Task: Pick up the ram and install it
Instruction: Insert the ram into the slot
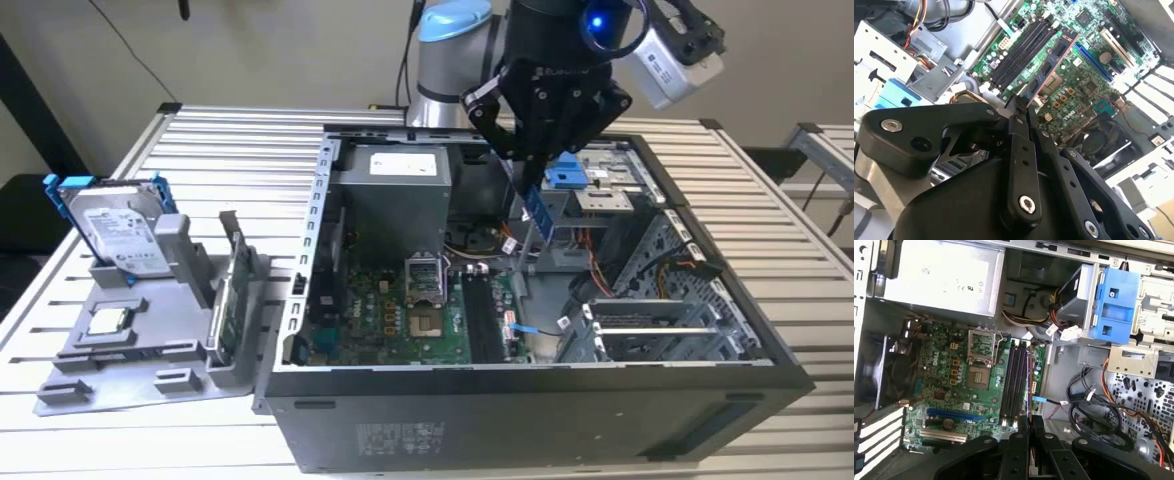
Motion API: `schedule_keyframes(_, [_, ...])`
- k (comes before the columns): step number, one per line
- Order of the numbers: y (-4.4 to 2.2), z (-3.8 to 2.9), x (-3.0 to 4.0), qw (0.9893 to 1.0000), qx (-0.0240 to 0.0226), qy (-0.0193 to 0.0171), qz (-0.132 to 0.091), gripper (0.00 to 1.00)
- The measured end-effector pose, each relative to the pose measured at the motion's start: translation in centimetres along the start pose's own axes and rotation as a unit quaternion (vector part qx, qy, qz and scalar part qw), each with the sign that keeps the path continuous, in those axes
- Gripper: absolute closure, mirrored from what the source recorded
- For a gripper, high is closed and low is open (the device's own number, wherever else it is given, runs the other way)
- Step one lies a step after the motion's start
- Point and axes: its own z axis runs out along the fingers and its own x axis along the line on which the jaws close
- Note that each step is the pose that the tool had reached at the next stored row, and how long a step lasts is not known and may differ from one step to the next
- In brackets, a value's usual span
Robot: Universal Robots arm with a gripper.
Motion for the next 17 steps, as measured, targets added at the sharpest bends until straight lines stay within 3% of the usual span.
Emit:
schedule_keyframes(5, [0.00,0.01,0.00,0.9994,0.0018,-0.0005,0.035,0.85])
schedule_keyframes(11, [0.00,0.02,0.00,0.9973,0.0036,-0.0011,0.073,0.85])
schedule_keyframes(17, [0.00,0.02,0.00,0.9965,0.0041,-0.0012,0.083,0.85])
